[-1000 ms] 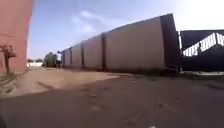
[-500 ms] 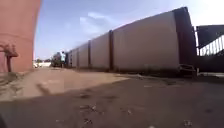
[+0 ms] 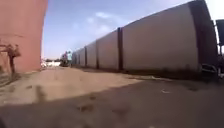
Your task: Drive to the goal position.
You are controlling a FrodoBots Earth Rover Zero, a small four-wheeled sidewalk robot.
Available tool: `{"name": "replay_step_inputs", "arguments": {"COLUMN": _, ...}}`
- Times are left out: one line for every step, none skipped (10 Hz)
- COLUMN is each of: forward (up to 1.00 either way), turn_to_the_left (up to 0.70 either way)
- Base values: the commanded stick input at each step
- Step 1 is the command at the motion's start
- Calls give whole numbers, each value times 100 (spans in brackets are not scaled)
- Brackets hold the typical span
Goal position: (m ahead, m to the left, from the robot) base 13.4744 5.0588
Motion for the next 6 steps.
{"name": "replay_step_inputs", "arguments": {"forward": 100, "turn_to_the_left": 27}}
{"name": "replay_step_inputs", "arguments": {"forward": 100, "turn_to_the_left": 27}}
{"name": "replay_step_inputs", "arguments": {"forward": 100, "turn_to_the_left": 0}}
{"name": "replay_step_inputs", "arguments": {"forward": 100, "turn_to_the_left": 0}}
{"name": "replay_step_inputs", "arguments": {"forward": 100, "turn_to_the_left": 0}}
{"name": "replay_step_inputs", "arguments": {"forward": 100, "turn_to_the_left": 0}}
